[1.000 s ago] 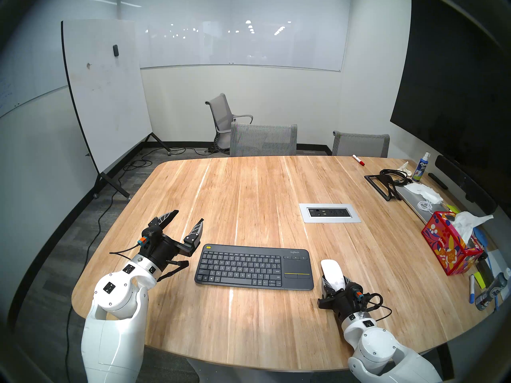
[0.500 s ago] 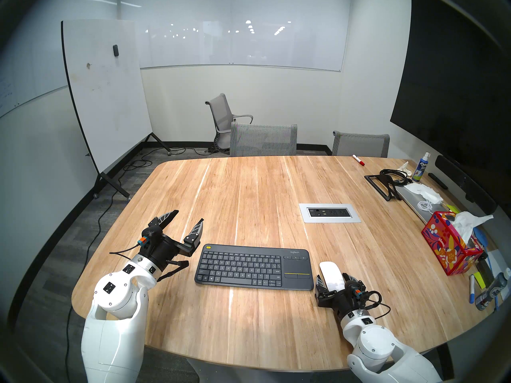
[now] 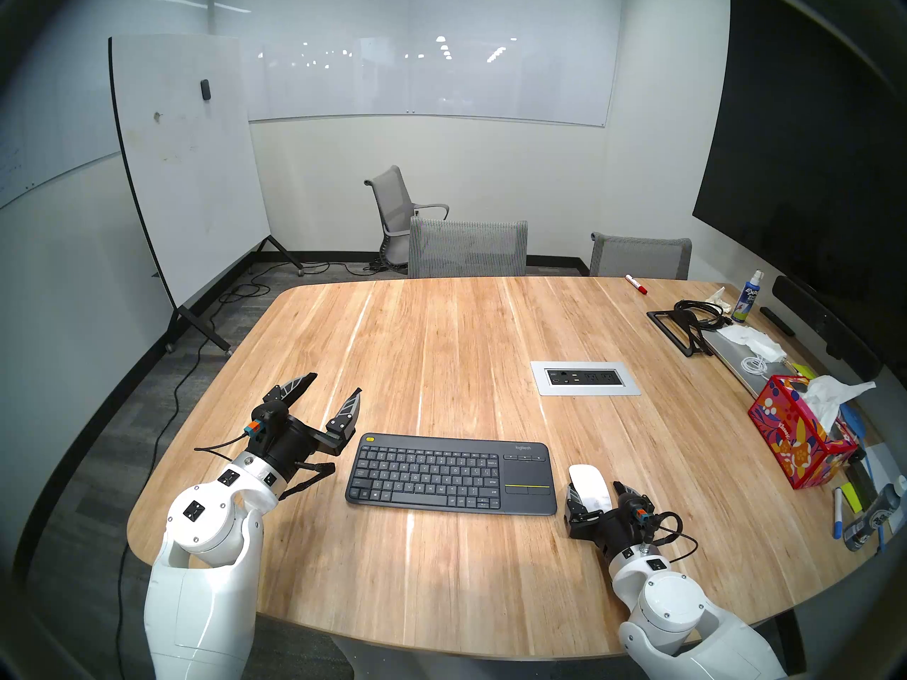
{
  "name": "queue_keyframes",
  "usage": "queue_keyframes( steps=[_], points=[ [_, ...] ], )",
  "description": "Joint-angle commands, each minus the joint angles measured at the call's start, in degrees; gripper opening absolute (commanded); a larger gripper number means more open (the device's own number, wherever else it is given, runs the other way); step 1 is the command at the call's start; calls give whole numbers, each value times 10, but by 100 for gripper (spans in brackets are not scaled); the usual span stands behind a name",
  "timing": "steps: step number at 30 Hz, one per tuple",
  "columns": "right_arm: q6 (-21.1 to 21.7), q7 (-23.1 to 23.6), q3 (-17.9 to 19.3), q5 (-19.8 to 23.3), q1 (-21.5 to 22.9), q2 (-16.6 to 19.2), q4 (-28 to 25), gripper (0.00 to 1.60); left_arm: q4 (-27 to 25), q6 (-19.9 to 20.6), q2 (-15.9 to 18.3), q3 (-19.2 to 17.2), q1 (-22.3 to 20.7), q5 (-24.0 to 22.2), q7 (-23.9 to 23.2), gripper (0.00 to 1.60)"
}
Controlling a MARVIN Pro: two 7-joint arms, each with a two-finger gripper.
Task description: Put the mouse beside the keyboard
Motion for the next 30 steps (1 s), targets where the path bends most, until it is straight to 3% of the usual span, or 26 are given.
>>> queue_keyframes(
  steps=[1, 7, 17, 22, 23, 30],
  points=[
    [-2, 3, 1, 1, 12, -1, -1, 160, -10, -1, 0, 0, -1, 0, 0, 160],
    [-21, 18, -3, -7, 9, 8, -2, 160, -10, -1, 0, 0, -1, 0, 0, 160],
    [-87, 8, -7, -76, -22, 21, -24, 160, -10, -1, 0, 0, -1, 0, 0, 160],
    [-139, -8, 8, -108, -51, 27, -44, 160, -9, -1, 0, 0, -1, 0, 0, 160],
    [-146, -13, 10, -130, -58, 33, -49, 160, -9, -1, 0, 0, -1, 0, 0, 160],
    [-206, -37, 35, -156, -119, 61, -84, 160, -9, -1, 0, 0, -2, 0, 0, 160]
  ],
)
